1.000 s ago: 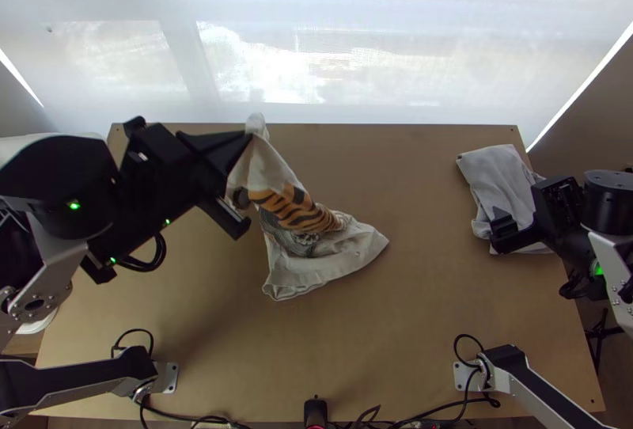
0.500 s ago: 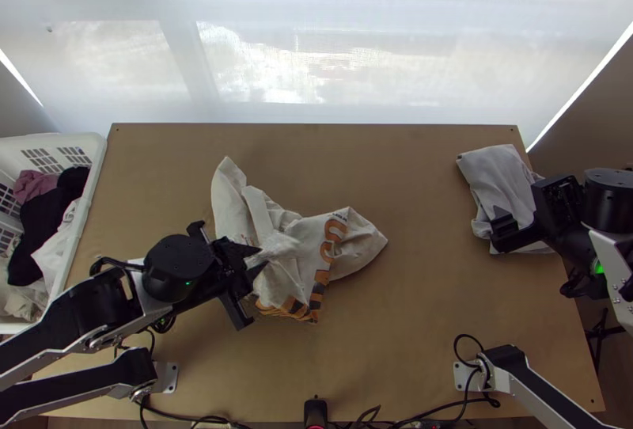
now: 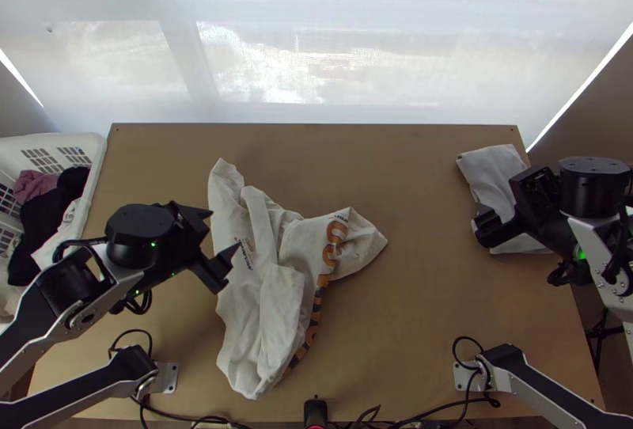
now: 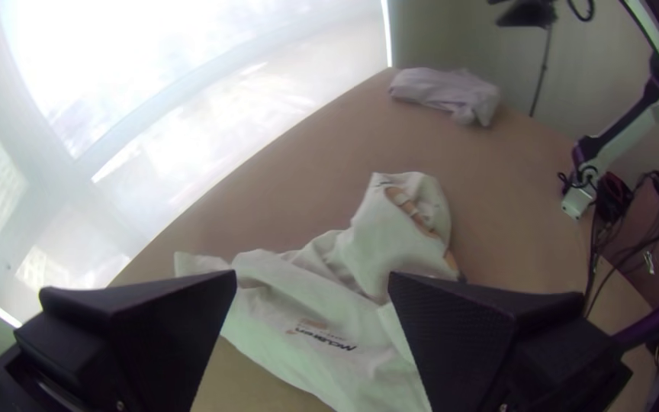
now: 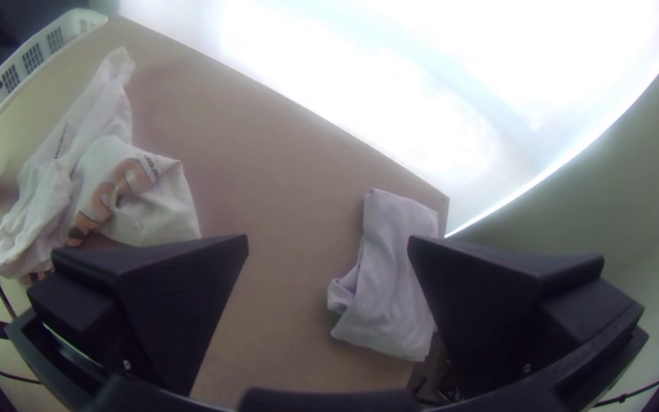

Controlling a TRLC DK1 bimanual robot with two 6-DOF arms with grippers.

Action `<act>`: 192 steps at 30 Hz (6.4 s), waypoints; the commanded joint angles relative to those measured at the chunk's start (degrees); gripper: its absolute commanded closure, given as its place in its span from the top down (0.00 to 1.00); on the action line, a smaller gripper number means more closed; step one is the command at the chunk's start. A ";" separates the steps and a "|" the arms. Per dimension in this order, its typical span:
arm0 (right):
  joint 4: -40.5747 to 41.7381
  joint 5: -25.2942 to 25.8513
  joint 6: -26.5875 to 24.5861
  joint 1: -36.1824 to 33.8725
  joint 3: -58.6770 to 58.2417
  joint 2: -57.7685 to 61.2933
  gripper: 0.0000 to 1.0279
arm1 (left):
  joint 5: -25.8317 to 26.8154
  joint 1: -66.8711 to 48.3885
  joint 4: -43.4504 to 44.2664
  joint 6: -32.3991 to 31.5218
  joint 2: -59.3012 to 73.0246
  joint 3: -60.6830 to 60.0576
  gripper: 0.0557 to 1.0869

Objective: Fold the t-shirt

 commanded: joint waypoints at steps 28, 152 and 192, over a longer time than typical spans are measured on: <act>13.29 -6.02 0.48 42.67 -0.82 27.48 0.95 | 2.32 34.70 3.29 -4.93 -0.23 -10.98 0.95; -1.04 -11.74 -1.19 9.18 35.66 34.24 0.03 | -12.62 -14.34 39.32 13.70 20.95 -29.71 0.94; -0.95 -11.74 -1.27 7.51 34.25 30.82 0.03 | -14.47 -3.71 33.96 8.52 22.10 -10.55 0.03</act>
